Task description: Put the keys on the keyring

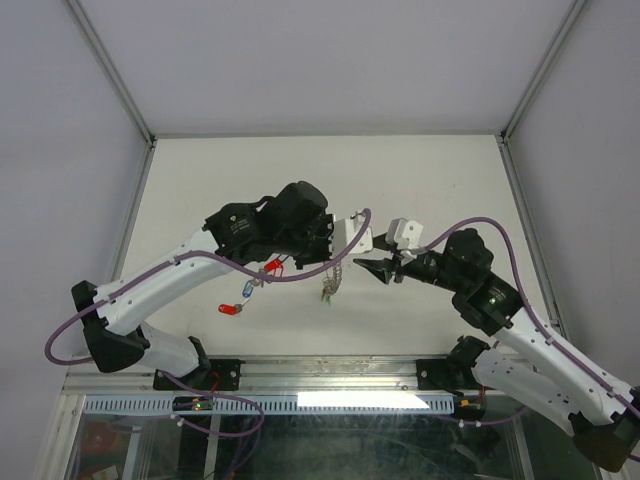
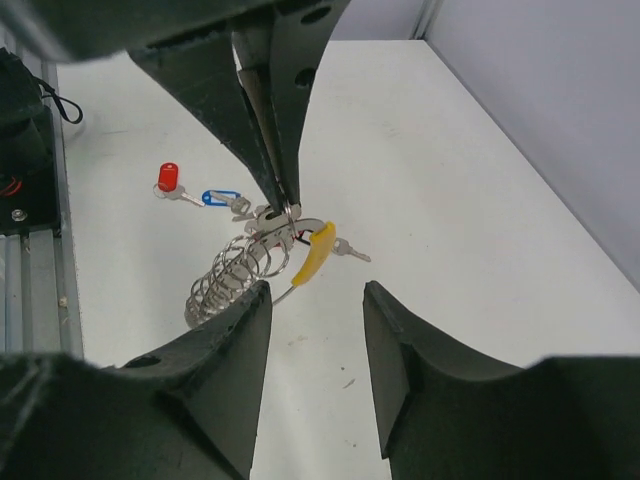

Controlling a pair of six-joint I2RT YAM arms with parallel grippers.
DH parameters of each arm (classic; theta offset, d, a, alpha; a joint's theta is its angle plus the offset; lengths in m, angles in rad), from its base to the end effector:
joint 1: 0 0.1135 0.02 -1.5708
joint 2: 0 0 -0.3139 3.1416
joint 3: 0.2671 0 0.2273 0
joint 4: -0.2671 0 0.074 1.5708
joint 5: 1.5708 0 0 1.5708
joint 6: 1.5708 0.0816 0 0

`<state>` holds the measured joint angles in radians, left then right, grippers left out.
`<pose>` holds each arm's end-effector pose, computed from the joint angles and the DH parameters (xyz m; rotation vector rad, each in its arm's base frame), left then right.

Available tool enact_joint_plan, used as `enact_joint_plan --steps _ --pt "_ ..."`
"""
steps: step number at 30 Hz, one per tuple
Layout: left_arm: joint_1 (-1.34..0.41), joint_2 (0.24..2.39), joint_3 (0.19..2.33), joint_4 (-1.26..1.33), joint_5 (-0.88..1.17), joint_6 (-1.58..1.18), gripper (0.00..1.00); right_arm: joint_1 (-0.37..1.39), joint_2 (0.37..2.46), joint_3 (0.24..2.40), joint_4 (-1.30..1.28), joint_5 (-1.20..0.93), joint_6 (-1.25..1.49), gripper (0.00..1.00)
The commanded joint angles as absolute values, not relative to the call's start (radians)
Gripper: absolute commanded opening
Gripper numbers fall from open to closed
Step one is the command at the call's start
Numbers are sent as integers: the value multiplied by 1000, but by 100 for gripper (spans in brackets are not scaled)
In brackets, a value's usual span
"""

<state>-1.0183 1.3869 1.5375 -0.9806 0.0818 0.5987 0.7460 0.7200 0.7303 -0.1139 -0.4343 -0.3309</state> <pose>0.1387 -0.2377 0.3997 1.7750 1.6417 -0.2923 0.0867 0.1269 0.3674 -1.1461 1.2685 0.6735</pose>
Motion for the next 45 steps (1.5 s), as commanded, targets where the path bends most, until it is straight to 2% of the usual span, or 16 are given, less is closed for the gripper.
enact_joint_plan --steps 1,5,9,18,30,45 --pt "-1039 1417 1602 -1039 0 597 0 750 658 666 6 -416 -296 45" --pt "-1043 1417 1617 -1042 60 605 0 750 645 614 71 -423 -291 45" --pt "-1045 1414 1625 -1040 108 617 0 750 673 598 124 -565 -266 42" --pt "-1046 1396 1613 -1028 225 637 0 750 741 586 290 -626 -221 37" --pt "-1046 1394 1620 -1024 250 641 0 750 785 607 237 -677 -239 32" --pt "-1048 1390 1617 -1025 255 641 0 750 828 629 243 -692 -236 21"
